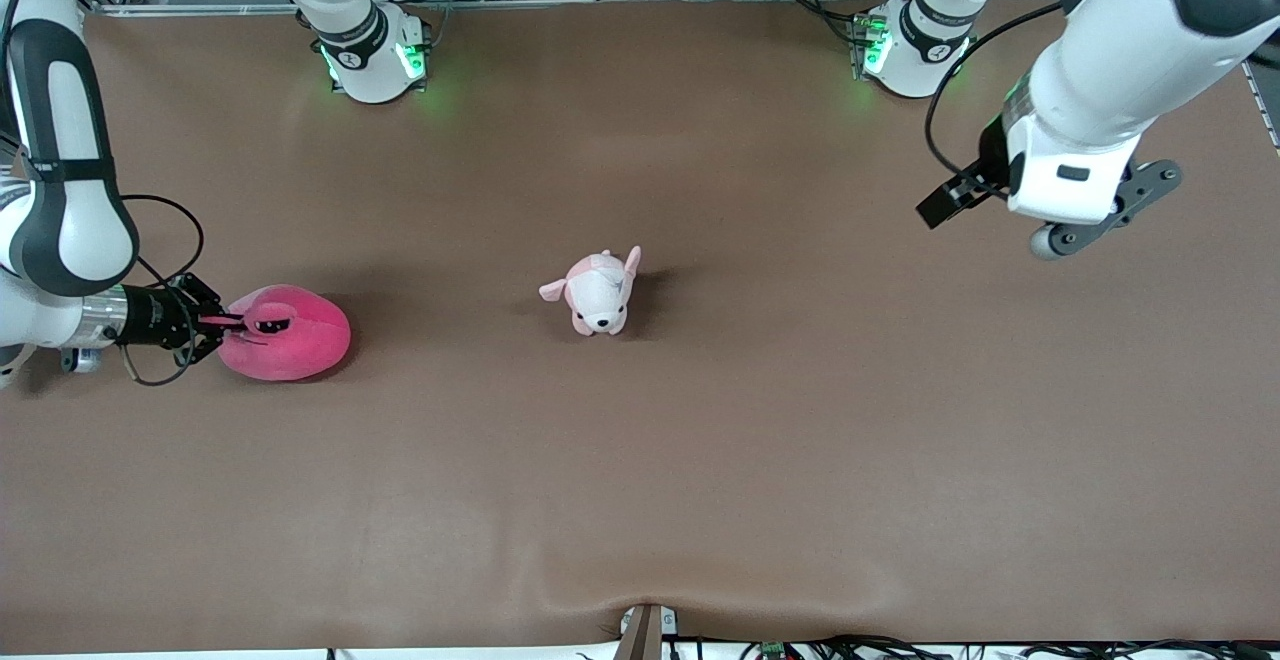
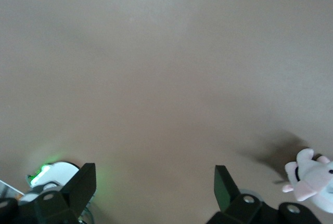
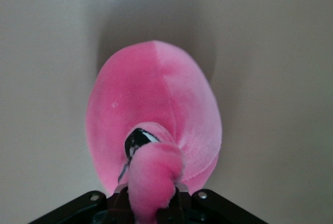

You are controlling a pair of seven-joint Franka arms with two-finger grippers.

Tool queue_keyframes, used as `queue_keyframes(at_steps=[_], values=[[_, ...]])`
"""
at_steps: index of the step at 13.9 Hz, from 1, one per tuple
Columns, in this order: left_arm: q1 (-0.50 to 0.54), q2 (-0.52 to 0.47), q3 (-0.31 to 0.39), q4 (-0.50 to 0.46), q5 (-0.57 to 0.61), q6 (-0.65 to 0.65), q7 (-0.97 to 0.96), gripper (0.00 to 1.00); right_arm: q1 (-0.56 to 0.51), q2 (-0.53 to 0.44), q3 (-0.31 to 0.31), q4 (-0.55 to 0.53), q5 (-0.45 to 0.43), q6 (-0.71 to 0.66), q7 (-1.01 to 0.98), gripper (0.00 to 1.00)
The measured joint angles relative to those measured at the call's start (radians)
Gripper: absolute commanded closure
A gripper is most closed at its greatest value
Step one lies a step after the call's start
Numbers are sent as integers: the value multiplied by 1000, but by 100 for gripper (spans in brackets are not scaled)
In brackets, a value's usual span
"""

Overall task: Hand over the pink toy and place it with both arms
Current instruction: 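Carry the pink toy toward the grey toy while the left gripper withdraws, then lower the pink toy onto the table and open the right gripper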

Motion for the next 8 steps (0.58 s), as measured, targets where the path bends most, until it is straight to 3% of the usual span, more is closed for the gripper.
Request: queue_keyframes(at_steps=[1, 5, 8], values=[[17, -10, 1, 0, 1, -1, 52, 0, -9, 0, 0, -6, 4, 1, -30, 1], [75, -31, 5, 0, 1, -3, 241, 0, -8, -11, 15, 6, 6, -4, -104, 0], [77, -39, 5, 0, 1, -3, 261, 0, -2, -30, 27, 135, 6, -169, -110, 0]])
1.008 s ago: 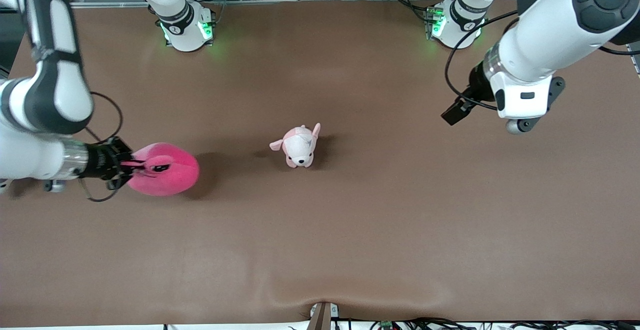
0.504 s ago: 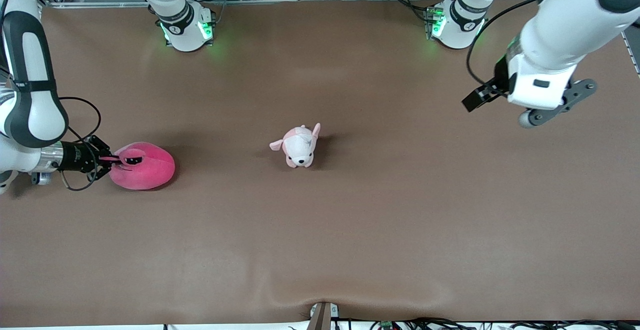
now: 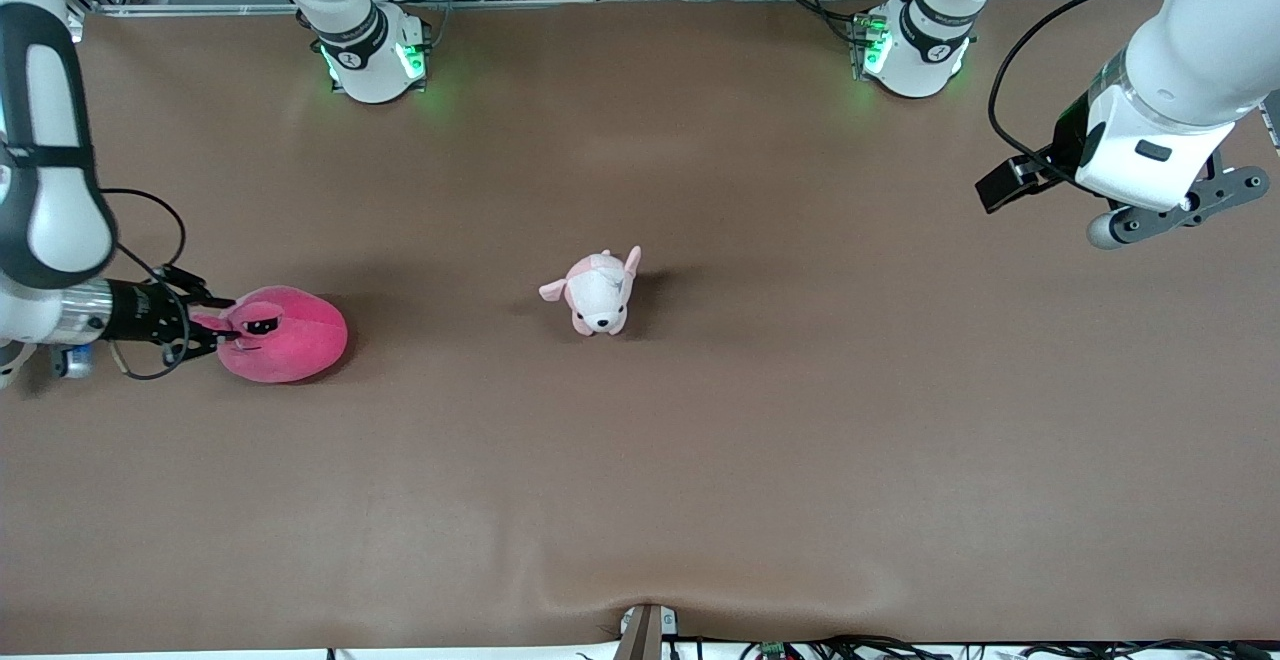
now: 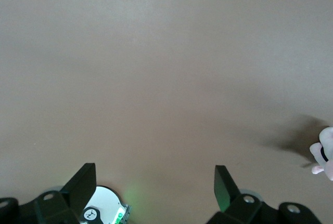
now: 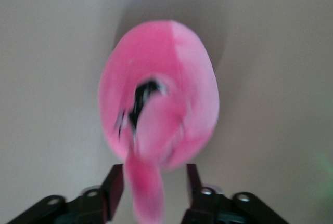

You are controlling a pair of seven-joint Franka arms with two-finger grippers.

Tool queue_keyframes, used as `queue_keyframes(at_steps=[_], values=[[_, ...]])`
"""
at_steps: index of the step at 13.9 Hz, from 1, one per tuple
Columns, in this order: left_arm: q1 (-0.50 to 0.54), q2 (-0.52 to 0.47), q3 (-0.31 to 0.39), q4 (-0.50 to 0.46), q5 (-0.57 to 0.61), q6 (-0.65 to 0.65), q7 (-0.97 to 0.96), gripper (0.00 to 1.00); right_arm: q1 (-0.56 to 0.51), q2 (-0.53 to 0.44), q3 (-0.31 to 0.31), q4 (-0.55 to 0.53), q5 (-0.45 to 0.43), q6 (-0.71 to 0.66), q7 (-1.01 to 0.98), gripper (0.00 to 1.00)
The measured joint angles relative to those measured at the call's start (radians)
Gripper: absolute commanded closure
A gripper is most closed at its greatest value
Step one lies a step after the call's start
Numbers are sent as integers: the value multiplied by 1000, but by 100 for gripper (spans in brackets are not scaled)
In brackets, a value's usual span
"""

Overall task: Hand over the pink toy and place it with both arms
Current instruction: 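Lower the pink toy onto the table and open the right gripper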

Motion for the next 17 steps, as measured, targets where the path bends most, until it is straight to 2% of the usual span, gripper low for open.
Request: queue_keyframes(at_steps=[5, 8, 9, 10, 12, 13, 15, 17], values=[[3, -33, 1, 0, 0, -1, 25, 0, 30, -39, 8, 337, 1, -419, -114, 0], [5, -35, 11, -1, 0, 0, 75, 0, 109, -63, 12, 473, 1, -518, -138, 0], [-6, -39, 36, -2, 0, 2, 128, 0, 123, -85, 14, 494, 1, -540, -166, 0], [-41, -48, 93, -7, 0, 7, 184, 0, 132, -111, 14, 506, 0, -549, -221, 0], [-157, -79, 263, -31, -22, 9, 254, 0, 148, -165, 15, 525, -21, -558, -362, 0], [-209, -100, 332, -51, -31, 10, 270, 0, 163, -195, 18, 526, -67, -565, -467, 0], [-256, -150, 381, -115, -34, 20, 274, 0, 213, -244, 24, 508, -189, -577, -711, 0], [-263, -204, 382, -189, -34, 43, 274, 0, 241, -272, 24, 460, -240, -571, -827, 0]])
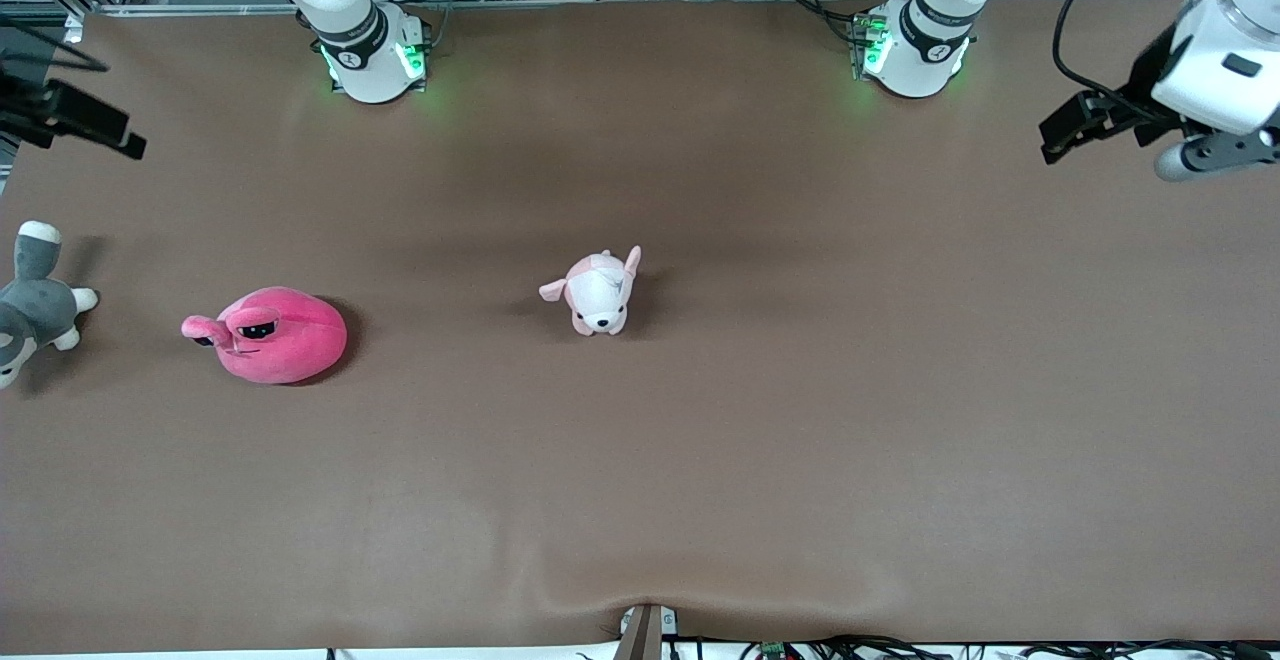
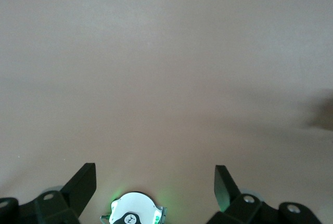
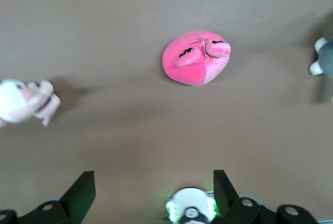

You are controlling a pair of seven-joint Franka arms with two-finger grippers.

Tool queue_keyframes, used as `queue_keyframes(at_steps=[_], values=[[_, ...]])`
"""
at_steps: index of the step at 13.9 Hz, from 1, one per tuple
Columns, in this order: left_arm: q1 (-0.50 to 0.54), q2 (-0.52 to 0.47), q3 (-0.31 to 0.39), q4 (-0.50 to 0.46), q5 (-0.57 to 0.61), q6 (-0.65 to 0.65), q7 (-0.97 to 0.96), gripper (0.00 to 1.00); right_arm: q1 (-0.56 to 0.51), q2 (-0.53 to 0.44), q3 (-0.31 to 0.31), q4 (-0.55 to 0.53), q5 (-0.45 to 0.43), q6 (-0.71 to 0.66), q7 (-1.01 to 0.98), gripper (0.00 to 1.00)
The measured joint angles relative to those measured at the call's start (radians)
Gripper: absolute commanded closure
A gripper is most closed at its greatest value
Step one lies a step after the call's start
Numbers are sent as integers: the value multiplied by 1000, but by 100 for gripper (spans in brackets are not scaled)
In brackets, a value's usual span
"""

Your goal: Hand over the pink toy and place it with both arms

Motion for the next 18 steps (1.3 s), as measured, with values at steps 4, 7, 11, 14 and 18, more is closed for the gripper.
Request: queue_keyframes(at_steps=[4, 7, 11, 14, 18], values=[[-1, -101, 0, -120, 0, 40, 4, 0, -2, -59, -7, -126, -7, 108, -51, 0], [-1, -156, 3, -165, 0, 47, 9, 0, -2, -111, -8, -197, -12, 143, -53, 0], [3, -166, 57, -170, -45, 53, 65, 0, -4, -127, -12, -214, -19, 148, -53, 0], [10, -166, 117, -171, -71, 54, 113, 0, -4, -127, -14, -215, -20, 151, -54, 0], [7, -166, 95, -176, -53, 54, 113, 0, -6, -127, -17, -216, -21, 153, -54, 0]])
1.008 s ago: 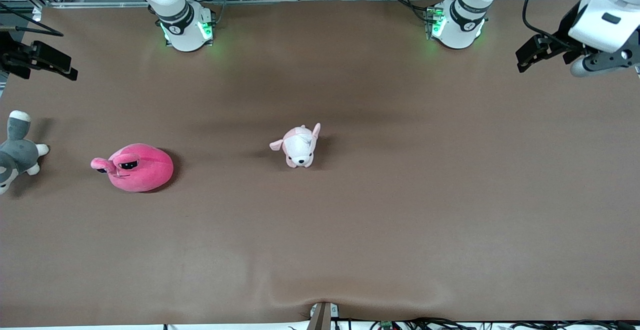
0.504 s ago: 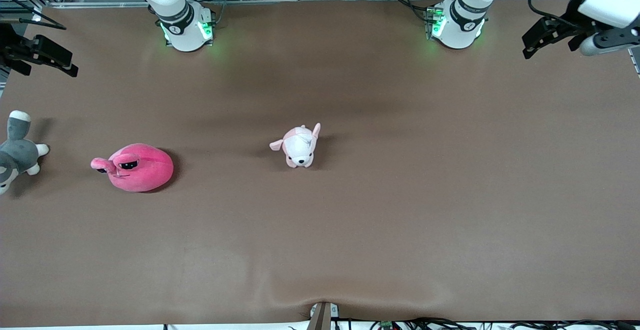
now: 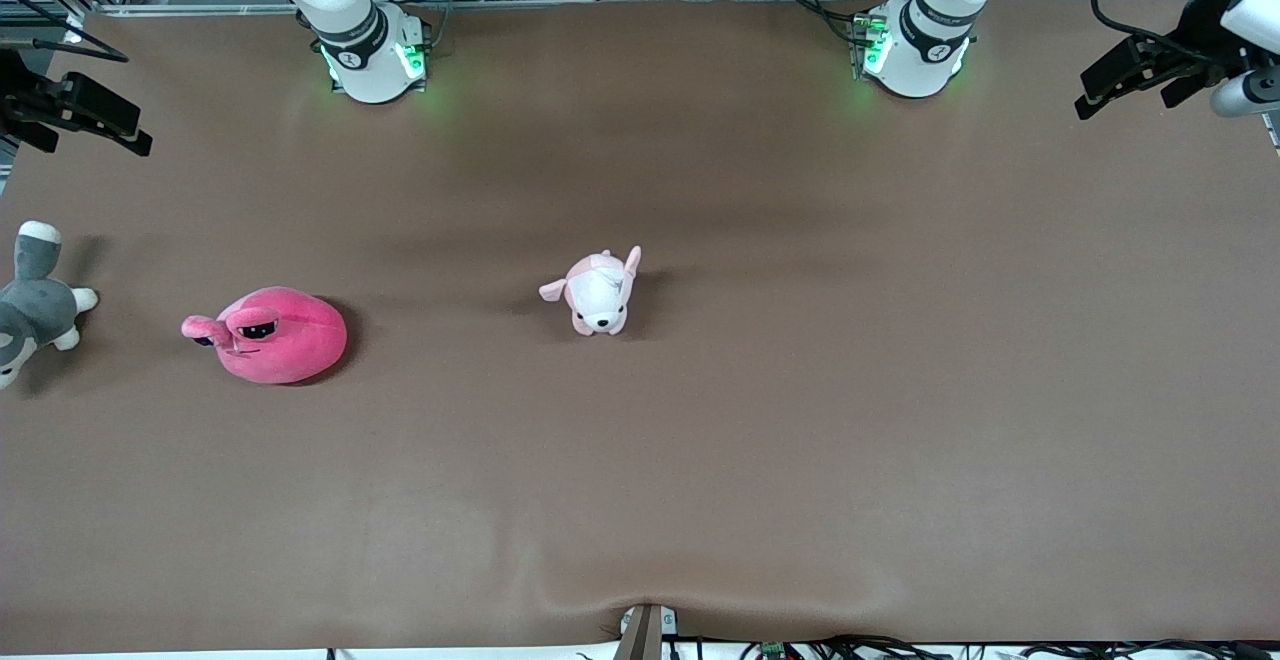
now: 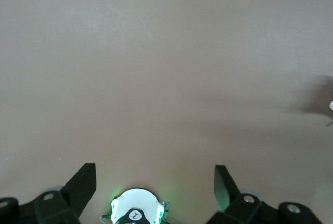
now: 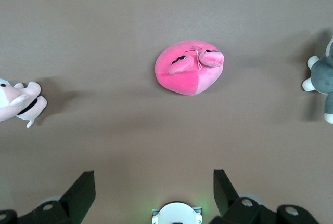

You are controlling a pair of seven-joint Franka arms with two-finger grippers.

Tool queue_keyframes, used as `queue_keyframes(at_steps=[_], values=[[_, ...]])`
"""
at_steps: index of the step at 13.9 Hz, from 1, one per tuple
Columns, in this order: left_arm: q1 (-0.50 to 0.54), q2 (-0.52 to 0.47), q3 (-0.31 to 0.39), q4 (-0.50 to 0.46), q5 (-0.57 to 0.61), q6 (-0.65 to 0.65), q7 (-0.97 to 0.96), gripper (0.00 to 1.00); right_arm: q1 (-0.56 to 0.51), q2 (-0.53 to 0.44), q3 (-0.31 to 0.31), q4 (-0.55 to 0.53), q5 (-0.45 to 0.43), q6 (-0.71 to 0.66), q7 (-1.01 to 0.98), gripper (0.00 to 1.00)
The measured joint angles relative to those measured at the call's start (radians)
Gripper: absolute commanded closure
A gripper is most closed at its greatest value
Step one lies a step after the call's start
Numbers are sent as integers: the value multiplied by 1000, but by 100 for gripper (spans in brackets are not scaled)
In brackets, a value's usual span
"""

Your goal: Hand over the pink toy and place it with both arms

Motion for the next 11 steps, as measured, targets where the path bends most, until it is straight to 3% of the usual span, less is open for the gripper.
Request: queue_keyframes(at_steps=[11], values=[[0, 1, -10, -1, 10, 0, 1, 0, -4, 0, -4, -5, 0, 2, 0, 0]])
